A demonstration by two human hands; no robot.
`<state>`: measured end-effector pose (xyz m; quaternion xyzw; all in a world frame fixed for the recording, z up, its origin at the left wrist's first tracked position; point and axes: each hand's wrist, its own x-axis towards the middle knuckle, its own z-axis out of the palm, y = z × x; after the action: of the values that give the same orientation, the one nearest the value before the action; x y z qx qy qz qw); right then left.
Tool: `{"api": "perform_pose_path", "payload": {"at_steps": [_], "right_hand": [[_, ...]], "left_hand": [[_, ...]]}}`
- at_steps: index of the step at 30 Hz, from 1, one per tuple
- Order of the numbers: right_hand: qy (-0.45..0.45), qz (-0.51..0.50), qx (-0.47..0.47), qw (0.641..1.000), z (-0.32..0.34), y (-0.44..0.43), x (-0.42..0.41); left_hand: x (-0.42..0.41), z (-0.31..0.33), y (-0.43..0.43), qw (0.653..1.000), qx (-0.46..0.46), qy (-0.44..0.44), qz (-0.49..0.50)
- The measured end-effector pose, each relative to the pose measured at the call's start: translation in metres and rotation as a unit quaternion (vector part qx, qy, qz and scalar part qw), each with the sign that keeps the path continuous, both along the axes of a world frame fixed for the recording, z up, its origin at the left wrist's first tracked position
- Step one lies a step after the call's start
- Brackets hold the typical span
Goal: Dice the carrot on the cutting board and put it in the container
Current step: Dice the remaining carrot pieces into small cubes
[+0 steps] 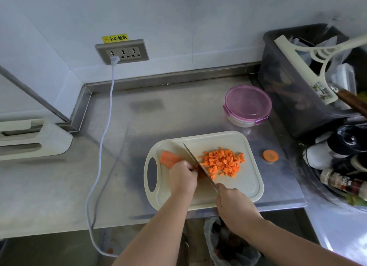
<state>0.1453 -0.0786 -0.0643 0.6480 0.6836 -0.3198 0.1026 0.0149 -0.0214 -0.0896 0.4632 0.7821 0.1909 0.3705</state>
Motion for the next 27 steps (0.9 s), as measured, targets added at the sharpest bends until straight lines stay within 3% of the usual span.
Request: {"api": "perform_pose_path", "payload": {"at_steps": [12, 27], "right_hand": [[0.089, -0.069, 0.062, 0.992, 0.001, -0.002, 0.005], [-0.004, 0.047, 0.029, 0.998, 0.005, -0.001, 0.003]], "left_hand": [[0.003, 0.009, -0.007, 1.0, 0.014, -0.014, 0.015], [0.002, 0.007, -0.006, 0.999, 0.003, -0.027, 0.019]]}}
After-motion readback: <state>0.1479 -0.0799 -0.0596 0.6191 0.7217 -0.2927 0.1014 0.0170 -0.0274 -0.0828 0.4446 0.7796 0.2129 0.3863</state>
